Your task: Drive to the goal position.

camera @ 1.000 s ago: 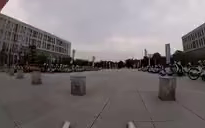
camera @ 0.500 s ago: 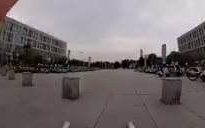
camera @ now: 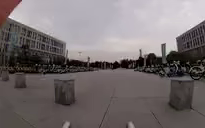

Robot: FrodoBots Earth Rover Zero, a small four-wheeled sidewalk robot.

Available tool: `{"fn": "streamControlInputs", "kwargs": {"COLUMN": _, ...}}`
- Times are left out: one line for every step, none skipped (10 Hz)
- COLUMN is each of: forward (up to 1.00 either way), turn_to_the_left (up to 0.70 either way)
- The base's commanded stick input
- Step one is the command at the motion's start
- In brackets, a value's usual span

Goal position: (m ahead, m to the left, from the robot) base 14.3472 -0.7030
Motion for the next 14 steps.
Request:
{"fn": "streamControlInputs", "kwargs": {"forward": 0.60, "turn_to_the_left": 0.00}}
{"fn": "streamControlInputs", "kwargs": {"forward": 0.60, "turn_to_the_left": -0.03}}
{"fn": "streamControlInputs", "kwargs": {"forward": 0.60, "turn_to_the_left": -0.15}}
{"fn": "streamControlInputs", "kwargs": {"forward": 0.60, "turn_to_the_left": -0.15}}
{"fn": "streamControlInputs", "kwargs": {"forward": 0.60, "turn_to_the_left": -0.15}}
{"fn": "streamControlInputs", "kwargs": {"forward": 0.60, "turn_to_the_left": -0.15}}
{"fn": "streamControlInputs", "kwargs": {"forward": 0.60, "turn_to_the_left": -0.15}}
{"fn": "streamControlInputs", "kwargs": {"forward": 0.60, "turn_to_the_left": -0.15}}
{"fn": "streamControlInputs", "kwargs": {"forward": 0.60, "turn_to_the_left": -0.15}}
{"fn": "streamControlInputs", "kwargs": {"forward": 0.60, "turn_to_the_left": -0.15}}
{"fn": "streamControlInputs", "kwargs": {"forward": 0.60, "turn_to_the_left": -0.15}}
{"fn": "streamControlInputs", "kwargs": {"forward": 0.60, "turn_to_the_left": -0.15}}
{"fn": "streamControlInputs", "kwargs": {"forward": 0.60, "turn_to_the_left": -0.15}}
{"fn": "streamControlInputs", "kwargs": {"forward": 0.60, "turn_to_the_left": -0.15}}
